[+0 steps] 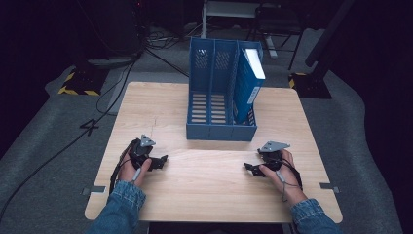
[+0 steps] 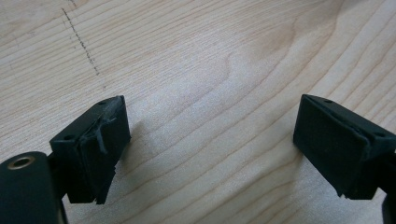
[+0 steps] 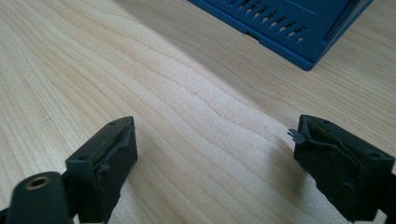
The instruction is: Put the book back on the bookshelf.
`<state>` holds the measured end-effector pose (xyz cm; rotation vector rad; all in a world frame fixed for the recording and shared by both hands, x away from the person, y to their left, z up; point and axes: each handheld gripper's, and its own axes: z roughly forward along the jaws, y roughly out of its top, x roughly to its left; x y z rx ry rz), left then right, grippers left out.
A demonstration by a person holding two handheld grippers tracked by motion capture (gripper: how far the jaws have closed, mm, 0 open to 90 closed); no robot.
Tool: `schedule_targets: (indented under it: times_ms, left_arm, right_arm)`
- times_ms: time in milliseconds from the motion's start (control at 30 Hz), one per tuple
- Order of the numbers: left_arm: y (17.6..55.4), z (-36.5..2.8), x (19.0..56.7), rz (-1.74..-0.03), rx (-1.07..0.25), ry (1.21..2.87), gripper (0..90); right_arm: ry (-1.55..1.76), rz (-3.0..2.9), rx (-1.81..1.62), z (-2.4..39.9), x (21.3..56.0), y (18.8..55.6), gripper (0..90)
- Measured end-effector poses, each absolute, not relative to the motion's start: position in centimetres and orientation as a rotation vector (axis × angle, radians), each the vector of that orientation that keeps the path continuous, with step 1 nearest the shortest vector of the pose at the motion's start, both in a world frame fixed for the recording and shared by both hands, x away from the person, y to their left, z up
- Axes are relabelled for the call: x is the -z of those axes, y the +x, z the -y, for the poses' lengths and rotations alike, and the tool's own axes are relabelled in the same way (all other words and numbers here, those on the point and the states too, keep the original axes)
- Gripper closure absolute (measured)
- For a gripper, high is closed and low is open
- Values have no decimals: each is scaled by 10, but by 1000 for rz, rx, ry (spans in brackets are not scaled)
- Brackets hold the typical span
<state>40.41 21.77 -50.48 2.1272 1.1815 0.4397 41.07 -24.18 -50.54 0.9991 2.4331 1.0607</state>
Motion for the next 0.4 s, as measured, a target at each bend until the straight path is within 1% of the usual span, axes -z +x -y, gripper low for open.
schedule_targets:
  times_ms: [100, 400]
  left_arm:
    - [404, -218, 505, -1182, -441, 2124, 113]
    - [404, -219, 505, -1207, -434, 2106, 107]
  right_arm:
    - [999, -2436, -1052, 240, 506, 412, 105]
    - [999, -2434, -1050, 240, 506, 412, 102]
